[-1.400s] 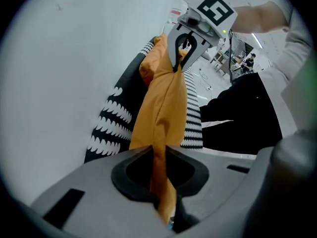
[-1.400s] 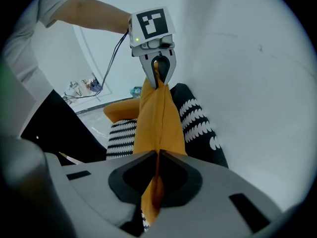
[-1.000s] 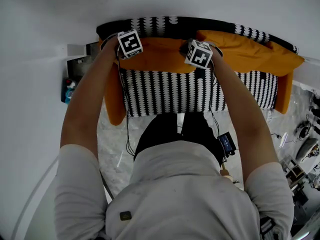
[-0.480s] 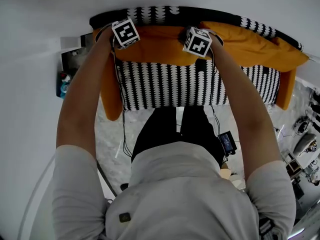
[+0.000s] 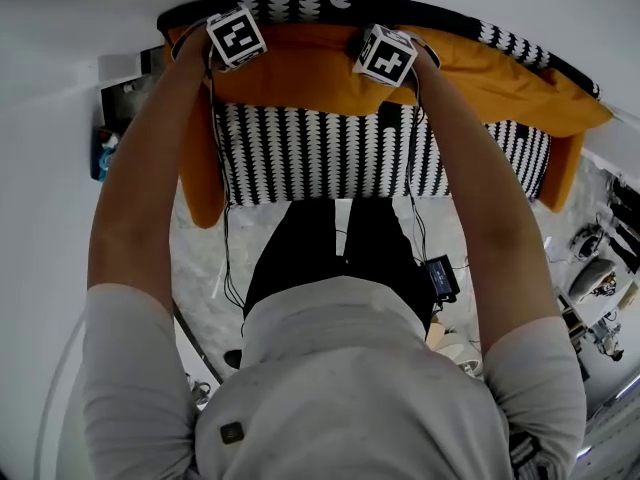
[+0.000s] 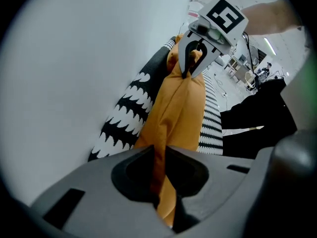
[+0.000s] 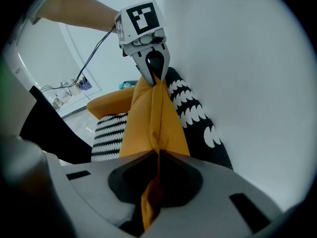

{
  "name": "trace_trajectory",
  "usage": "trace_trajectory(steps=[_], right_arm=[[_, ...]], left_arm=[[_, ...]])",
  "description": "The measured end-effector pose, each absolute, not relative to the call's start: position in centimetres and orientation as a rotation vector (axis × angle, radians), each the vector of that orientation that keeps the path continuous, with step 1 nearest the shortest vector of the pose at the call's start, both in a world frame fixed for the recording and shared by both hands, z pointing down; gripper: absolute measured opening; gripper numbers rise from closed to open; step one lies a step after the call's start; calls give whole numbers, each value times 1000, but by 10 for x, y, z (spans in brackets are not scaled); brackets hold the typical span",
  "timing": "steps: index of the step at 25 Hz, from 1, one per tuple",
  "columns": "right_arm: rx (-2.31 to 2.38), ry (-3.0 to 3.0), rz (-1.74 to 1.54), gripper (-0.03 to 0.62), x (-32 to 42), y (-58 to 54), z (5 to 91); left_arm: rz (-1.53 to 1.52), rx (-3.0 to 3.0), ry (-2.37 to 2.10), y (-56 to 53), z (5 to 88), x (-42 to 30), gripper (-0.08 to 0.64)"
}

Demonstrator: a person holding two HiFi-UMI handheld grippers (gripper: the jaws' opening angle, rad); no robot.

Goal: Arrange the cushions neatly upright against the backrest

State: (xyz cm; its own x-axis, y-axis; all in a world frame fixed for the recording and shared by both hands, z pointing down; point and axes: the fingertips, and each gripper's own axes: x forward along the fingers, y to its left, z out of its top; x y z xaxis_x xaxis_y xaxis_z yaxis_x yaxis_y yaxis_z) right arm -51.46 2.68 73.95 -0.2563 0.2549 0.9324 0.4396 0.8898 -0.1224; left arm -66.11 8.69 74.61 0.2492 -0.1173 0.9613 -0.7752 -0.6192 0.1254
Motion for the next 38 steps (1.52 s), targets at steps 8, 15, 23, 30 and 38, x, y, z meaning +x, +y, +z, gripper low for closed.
trace_trajectory(steps=[8, 15, 23, 30, 38], right_arm=[[-525, -1870, -139, 78, -518, 33, 731], [-506, -1905, -133, 157, -515, 35, 716], [-323, -2021, -17, 172, -505, 33, 686], [-116, -2159, 37, 170, -488, 34, 643], [106, -2334, 29, 70, -463, 41, 559]], left_arm=[[1354, 1905, -835, 94, 742, -663, 88], [1286, 1910, -924, 97, 726, -661, 166], [1156, 1921, -1115, 112, 686, -662, 178], [947, 1925, -1333, 131, 636, -634, 173], [728, 1955, -1591, 141, 550, -606, 102]])
